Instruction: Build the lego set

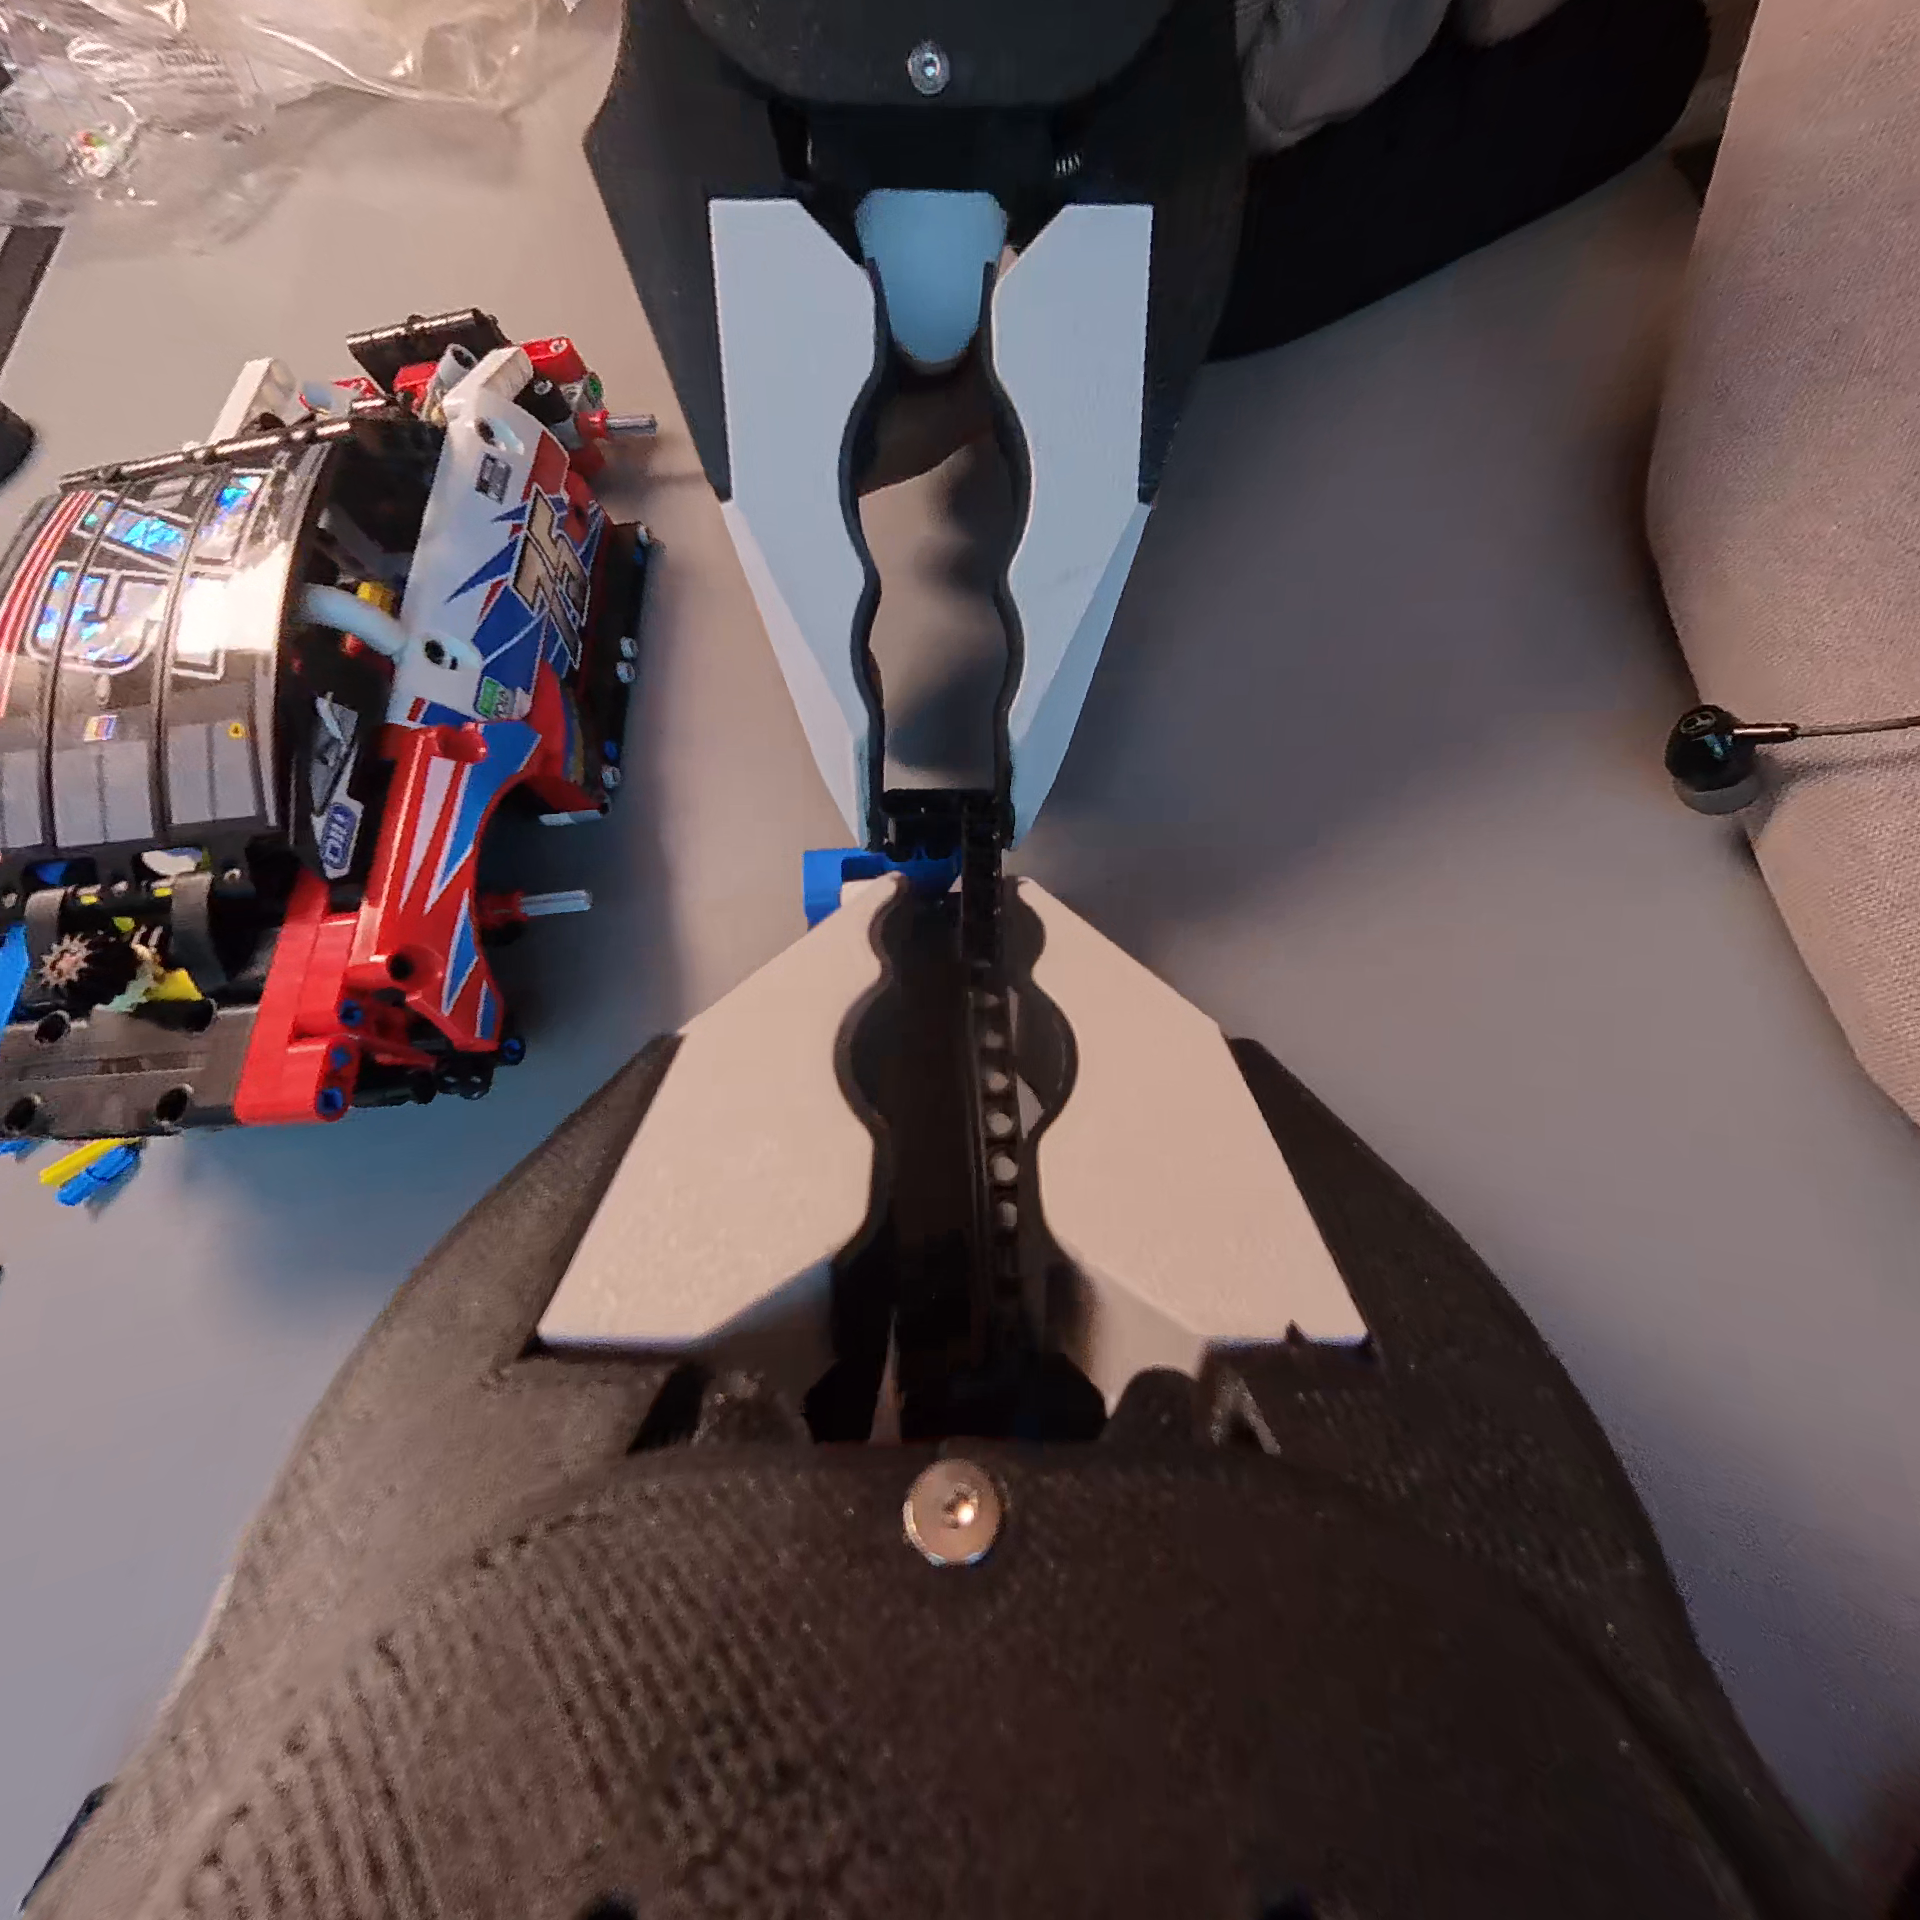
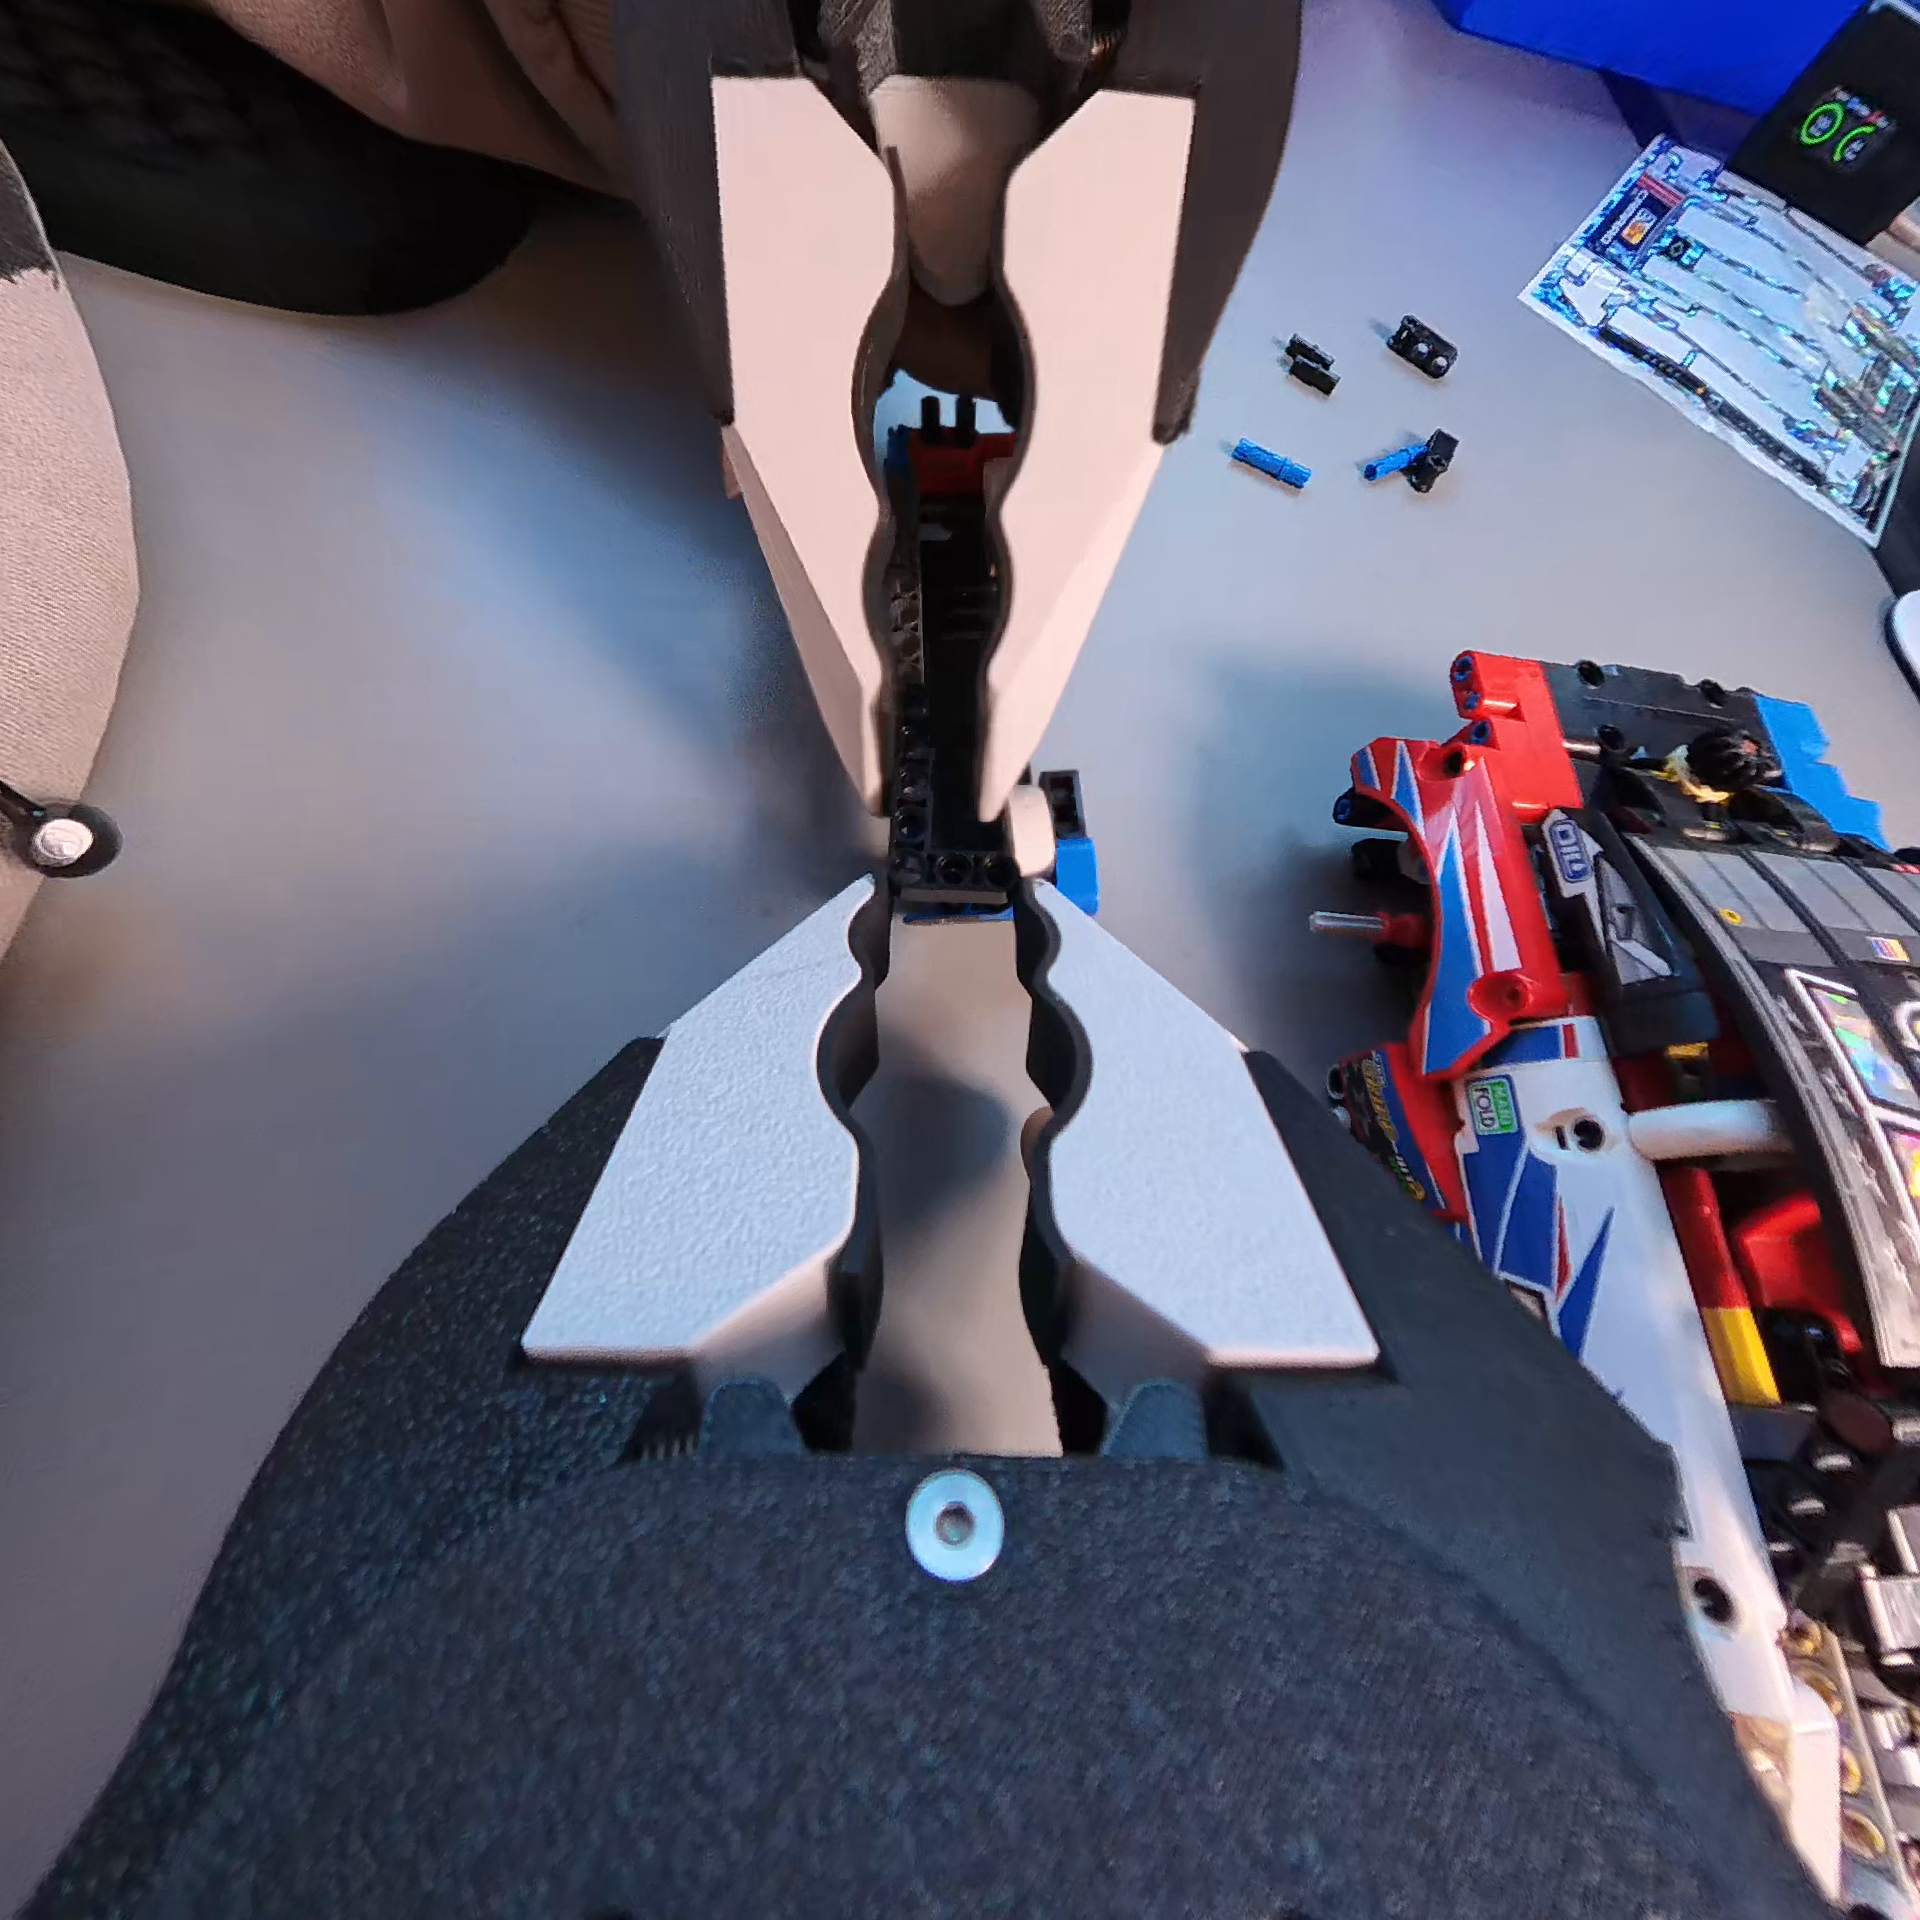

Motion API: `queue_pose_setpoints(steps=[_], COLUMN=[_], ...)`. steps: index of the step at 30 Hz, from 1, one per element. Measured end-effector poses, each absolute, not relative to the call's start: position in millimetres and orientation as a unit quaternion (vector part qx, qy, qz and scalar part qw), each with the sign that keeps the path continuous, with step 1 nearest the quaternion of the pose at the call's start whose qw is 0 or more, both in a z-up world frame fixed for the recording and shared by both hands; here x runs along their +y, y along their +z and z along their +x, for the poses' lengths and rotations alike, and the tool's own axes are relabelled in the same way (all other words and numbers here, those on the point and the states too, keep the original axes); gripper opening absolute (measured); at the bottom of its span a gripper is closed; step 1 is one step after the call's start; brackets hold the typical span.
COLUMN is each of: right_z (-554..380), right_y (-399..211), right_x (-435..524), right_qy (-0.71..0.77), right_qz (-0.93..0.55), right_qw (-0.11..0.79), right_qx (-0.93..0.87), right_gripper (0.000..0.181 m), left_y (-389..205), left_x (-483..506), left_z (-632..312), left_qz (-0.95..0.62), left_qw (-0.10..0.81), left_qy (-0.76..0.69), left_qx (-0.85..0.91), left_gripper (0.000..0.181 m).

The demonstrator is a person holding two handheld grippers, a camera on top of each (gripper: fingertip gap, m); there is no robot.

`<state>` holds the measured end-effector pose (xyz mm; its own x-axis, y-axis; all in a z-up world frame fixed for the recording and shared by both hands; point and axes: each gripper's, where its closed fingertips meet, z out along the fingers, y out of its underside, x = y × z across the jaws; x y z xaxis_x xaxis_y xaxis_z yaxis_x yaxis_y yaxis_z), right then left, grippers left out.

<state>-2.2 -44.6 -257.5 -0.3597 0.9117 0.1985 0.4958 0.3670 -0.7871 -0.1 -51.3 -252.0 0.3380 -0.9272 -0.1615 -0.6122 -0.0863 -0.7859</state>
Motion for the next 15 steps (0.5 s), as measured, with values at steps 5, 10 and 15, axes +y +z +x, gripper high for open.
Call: queue_pose_setpoints(steps=[5, 10, 15], right_z=[-4, -4, -5], right_y=[-257, -249, -250], right_x=[-42, -43, -40], right_qy=[0.319, 0.323, 0.310], right_qz=[-0.466, -0.461, -0.467], right_qw=[0.330, 0.340, 0.344], right_qx=[-0.756, -0.753, -0.753], right_gripper=[0.021, 0.033, 0.025], left_y=[-252, -253, -253], left_x=[-52, -50, -49], left_z=[0, -2, -2], left_qz=[-0.712, -0.719, -0.723], left_qw=[0.402, 0.399, 0.398], left_qy=[-0.191, -0.185, -0.182], left_qx=[0.543, 0.538, 0.535], left_gripper=[0.005, 0.005, 0.005])
